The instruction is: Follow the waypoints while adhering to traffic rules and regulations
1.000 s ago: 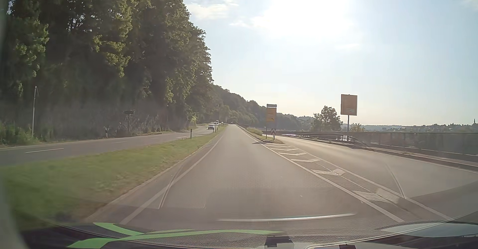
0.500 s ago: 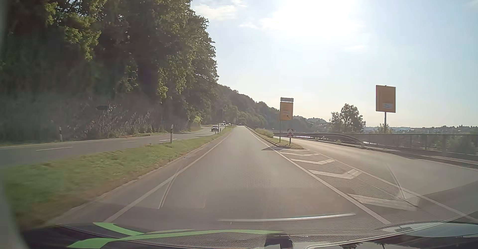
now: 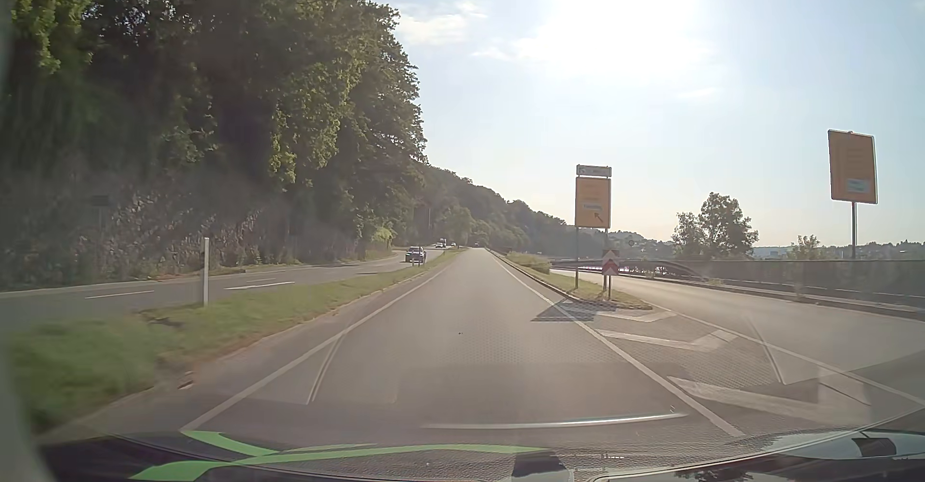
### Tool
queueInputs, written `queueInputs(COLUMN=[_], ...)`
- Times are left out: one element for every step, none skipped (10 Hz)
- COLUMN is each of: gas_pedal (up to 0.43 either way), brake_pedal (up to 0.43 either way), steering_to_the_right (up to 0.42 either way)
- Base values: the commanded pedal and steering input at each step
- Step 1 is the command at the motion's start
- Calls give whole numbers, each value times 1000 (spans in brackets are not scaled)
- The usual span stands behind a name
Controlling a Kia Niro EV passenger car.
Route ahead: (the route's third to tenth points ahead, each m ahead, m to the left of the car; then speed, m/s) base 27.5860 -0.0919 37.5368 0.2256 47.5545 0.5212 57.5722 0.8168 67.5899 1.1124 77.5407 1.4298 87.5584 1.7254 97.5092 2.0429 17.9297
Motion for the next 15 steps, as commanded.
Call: queueInputs(gas_pedal=[220, 220, 220, 220, 220, 220, 220, 220, 220, 220, 220, 220, 228, 248, 260], brake_pedal=[0, 0, 0, 0, 0, 0, 0, 0, 0, 0, 0, 0, 0, 0, 0], steering_to_the_right=[-8, -8, -7, -7, -5, -2, 1, 1, 0, 0, 0, 0, -1, -4, -8])
